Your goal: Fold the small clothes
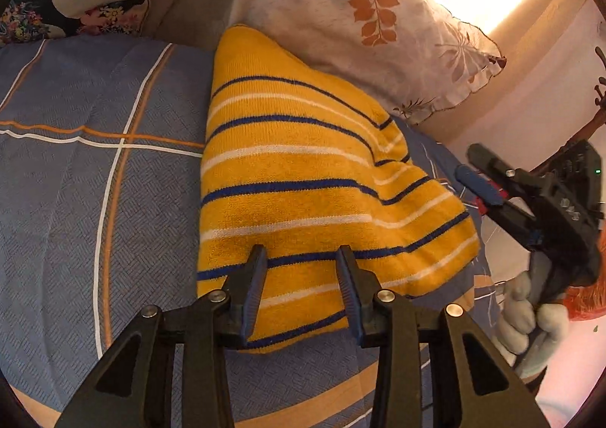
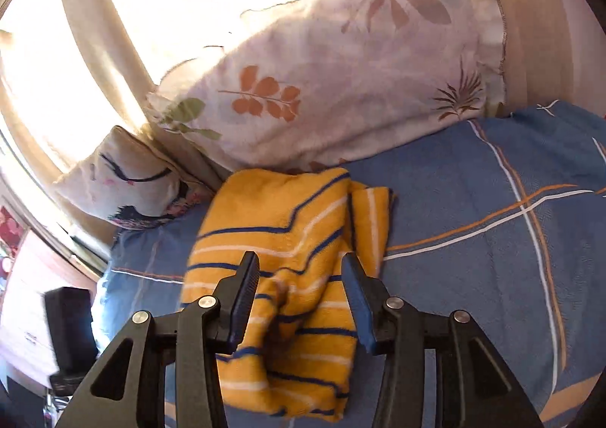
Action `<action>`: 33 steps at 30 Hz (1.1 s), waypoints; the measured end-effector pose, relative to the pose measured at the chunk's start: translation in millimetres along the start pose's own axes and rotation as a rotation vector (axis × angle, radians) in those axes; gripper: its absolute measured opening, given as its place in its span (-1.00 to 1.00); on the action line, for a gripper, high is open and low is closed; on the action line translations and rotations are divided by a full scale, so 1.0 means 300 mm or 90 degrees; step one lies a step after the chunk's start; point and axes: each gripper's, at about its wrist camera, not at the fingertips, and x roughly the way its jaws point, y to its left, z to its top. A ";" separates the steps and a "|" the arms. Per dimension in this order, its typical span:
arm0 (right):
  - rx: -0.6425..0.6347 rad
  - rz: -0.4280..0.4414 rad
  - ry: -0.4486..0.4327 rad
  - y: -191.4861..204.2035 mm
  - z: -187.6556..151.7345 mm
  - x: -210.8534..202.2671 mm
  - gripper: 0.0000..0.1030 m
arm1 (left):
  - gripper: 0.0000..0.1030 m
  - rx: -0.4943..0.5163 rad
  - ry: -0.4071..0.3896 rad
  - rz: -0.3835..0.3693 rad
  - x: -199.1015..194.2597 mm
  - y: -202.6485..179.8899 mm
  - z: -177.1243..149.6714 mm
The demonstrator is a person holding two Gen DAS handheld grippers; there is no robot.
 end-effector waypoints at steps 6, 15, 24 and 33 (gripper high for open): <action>0.017 0.070 0.073 0.053 -0.111 0.144 0.02 | -0.29 0.023 0.006 0.004 -0.032 -0.019 -0.011; 0.035 -0.094 0.090 -0.141 -0.256 0.152 0.10 | -0.14 0.024 -0.041 0.041 -0.138 0.037 0.024; 0.147 -0.036 -0.058 -0.202 -0.308 -0.085 0.28 | -0.01 -0.015 -0.074 0.078 -0.174 0.068 -0.054; 0.186 -0.104 -0.184 -0.265 -0.310 -0.377 0.48 | 0.02 0.016 -0.102 0.153 -0.209 0.051 -0.125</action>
